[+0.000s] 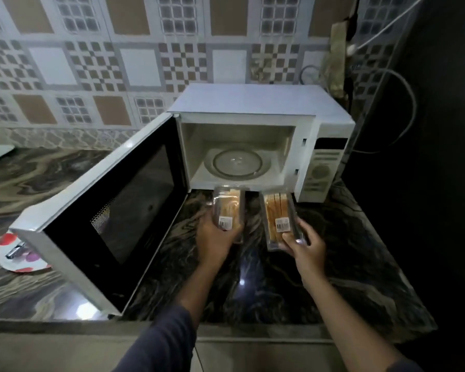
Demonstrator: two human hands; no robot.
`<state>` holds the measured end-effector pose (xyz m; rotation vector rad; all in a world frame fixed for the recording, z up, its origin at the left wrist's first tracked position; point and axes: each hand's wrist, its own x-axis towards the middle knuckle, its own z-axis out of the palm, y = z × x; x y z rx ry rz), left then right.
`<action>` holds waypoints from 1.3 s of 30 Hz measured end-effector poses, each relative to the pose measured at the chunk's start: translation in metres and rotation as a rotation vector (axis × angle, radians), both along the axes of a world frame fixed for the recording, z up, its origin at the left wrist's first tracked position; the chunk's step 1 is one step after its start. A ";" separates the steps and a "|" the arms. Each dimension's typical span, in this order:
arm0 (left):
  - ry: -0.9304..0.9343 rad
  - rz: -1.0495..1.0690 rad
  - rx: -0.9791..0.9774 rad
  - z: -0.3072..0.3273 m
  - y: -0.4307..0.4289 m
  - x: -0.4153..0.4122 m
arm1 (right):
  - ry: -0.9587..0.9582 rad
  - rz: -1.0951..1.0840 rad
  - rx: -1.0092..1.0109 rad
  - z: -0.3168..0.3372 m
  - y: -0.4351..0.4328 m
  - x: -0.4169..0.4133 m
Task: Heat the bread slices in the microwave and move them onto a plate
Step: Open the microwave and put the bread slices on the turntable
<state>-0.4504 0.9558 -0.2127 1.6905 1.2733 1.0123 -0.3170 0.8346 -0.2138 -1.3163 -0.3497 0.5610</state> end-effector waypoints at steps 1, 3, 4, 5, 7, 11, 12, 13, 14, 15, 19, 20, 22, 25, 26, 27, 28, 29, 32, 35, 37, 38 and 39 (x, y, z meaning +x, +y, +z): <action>0.046 0.026 -0.024 -0.010 -0.002 -0.001 | 0.010 0.000 -0.031 -0.008 -0.003 0.000; 0.106 0.045 -0.068 -0.025 -0.005 0.000 | 0.008 -0.014 -0.086 -0.022 -0.009 0.003; 0.123 0.042 -0.075 -0.033 -0.005 0.002 | 0.008 -0.025 -0.113 -0.028 -0.011 0.005; 0.134 0.032 -0.074 -0.039 -0.005 0.004 | -0.001 -0.037 -0.138 -0.031 -0.014 0.008; 0.156 0.018 -0.071 -0.050 -0.005 0.008 | -0.055 -0.058 -0.180 -0.036 -0.018 0.015; 0.172 -0.005 -0.069 -0.063 -0.002 0.016 | -0.306 -0.085 -0.368 -0.037 -0.024 0.032; 0.169 -0.010 -0.063 -0.065 -0.001 0.017 | -0.347 -0.092 -0.416 -0.036 -0.025 0.034; 0.166 -0.016 -0.064 -0.066 0.000 0.018 | -0.371 -0.097 -0.451 -0.035 -0.026 0.035; 0.167 -0.021 -0.071 -0.066 0.000 0.018 | -0.388 -0.099 -0.479 -0.036 -0.026 0.037; 0.168 -0.026 -0.075 -0.067 0.001 0.018 | -0.405 -0.100 -0.503 -0.036 -0.026 0.038; 0.164 -0.071 -0.079 -0.067 0.001 0.013 | -0.422 -0.087 -0.630 -0.035 -0.024 0.044; 0.160 -0.092 -0.086 -0.066 0.001 0.011 | -0.409 -0.083 -0.660 -0.034 -0.023 0.045; 0.149 -0.147 -0.078 -0.064 0.000 0.004 | -0.414 -0.079 -0.697 -0.032 -0.022 0.046; 0.093 -0.212 -0.037 -0.061 -0.010 -0.010 | -0.510 -0.164 -0.639 -0.028 -0.020 0.044; 0.085 -0.224 -0.030 -0.060 -0.015 -0.016 | -0.562 -0.212 -0.581 -0.025 -0.019 0.044; 0.079 -0.236 -0.019 -0.059 -0.020 -0.021 | -0.637 -0.255 -0.516 -0.022 -0.017 0.042; 0.081 -0.248 -0.006 -0.059 -0.025 -0.026 | -0.736 -0.281 -0.453 -0.019 -0.015 0.041; 0.087 -0.265 0.005 -0.059 -0.028 -0.031 | -0.834 -0.283 -0.396 -0.016 -0.012 0.039; 0.099 -0.294 -0.006 -0.062 -0.031 -0.040 | -1.019 -0.126 -0.252 -0.007 0.002 0.026; 0.061 -0.261 -0.062 -0.065 -0.027 -0.044 | -1.076 0.270 -0.246 -0.006 0.016 0.007; 0.038 -0.250 -0.094 -0.065 -0.026 -0.044 | -1.053 0.576 -0.354 -0.012 0.025 -0.005; 0.021 -0.251 -0.110 -0.065 -0.026 -0.045 | -1.041 0.694 -0.429 -0.017 0.029 -0.010; 0.004 -0.257 -0.126 -0.066 -0.026 -0.045 | -1.028 0.780 -0.504 -0.021 0.033 -0.013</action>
